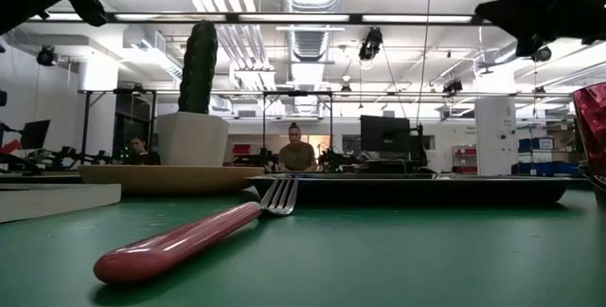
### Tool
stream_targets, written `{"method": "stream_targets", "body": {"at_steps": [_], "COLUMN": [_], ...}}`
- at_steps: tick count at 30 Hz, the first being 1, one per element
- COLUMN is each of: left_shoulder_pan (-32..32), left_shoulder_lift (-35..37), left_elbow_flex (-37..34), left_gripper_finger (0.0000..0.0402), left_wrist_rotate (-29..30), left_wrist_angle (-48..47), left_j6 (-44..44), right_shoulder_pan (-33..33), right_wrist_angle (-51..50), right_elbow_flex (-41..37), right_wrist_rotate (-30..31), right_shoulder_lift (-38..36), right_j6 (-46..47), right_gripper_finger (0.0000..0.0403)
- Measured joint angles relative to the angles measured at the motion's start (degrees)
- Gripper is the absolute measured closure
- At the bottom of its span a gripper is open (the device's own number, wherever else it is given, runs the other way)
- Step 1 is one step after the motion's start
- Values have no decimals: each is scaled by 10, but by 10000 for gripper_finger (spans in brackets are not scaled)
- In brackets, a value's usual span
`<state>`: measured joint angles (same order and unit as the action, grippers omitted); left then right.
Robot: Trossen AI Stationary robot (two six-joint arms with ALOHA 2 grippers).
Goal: Pick and place plate/cup/fork/spoon on tray
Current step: Put the light orange plate on the black serving tray
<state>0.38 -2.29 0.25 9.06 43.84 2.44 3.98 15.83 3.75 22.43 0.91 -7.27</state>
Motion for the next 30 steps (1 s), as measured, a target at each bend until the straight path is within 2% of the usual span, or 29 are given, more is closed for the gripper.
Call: {"method": "stream_targets", "body": {"at_steps": [7, 13, 21, 30], "left_shoulder_pan": [0, 0, 0, -25], "left_shoulder_lift": [-15, -79, -224, -414], "left_elbow_flex": [11, 41, 107, 237], "left_gripper_finger": [314, 314, 314, 314], "left_wrist_rotate": [-9, -31, -35, -56], "left_wrist_angle": [21, 23, 23, 20], "left_j6": [-118, -161, -192, -263], "right_shoulder_pan": [0, 0, 0, 0], "right_wrist_angle": [70, 111, 128, 133], "right_elbow_flex": [0, 0, 0, 16], "right_wrist_rotate": [-74, -76, -74, -59], "right_shoulder_lift": [0, 0, 0, 0], "right_j6": [-28, -62, -103, -114], "right_gripper_finger": [394, 394, 394, 394]}}
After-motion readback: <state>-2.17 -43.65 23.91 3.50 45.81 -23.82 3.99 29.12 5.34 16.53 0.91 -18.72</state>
